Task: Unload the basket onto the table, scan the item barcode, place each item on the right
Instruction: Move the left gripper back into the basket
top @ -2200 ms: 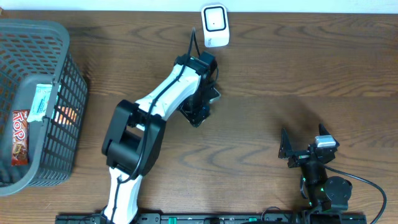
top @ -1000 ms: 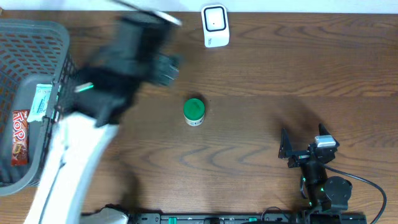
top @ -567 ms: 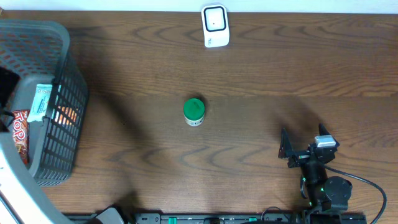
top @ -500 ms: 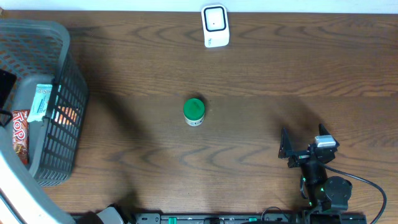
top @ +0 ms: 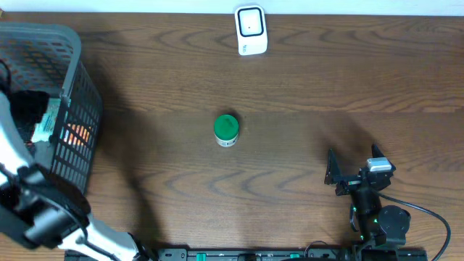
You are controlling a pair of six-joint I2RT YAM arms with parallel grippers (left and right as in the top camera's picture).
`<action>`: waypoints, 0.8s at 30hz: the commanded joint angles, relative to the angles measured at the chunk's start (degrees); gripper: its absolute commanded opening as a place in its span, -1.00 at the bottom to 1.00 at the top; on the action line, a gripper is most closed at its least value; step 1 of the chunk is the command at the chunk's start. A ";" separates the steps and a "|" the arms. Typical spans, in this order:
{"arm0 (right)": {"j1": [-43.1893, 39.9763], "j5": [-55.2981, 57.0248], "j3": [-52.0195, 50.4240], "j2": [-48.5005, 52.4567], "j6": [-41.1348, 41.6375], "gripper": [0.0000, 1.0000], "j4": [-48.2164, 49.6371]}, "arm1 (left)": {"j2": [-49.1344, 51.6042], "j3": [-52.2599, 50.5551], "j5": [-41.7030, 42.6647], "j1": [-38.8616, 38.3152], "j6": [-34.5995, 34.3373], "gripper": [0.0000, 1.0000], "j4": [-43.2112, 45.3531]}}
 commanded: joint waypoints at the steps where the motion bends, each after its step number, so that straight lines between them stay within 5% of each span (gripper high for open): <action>1: 0.35 0.09 -0.13 -0.31 0.79 0.98 -0.22 | 5.35 -0.37 0.13 -1.31 -3.63 0.96 -0.07; 12: 0.35 0.07 -0.13 -0.31 0.79 0.99 -0.22 | 16.61 -0.37 0.09 -5.07 -3.63 0.96 2.67; 24: 0.35 0.07 -0.13 -0.31 0.79 0.98 -0.22 | 17.40 -9.53 0.09 -7.02 -3.65 0.97 11.34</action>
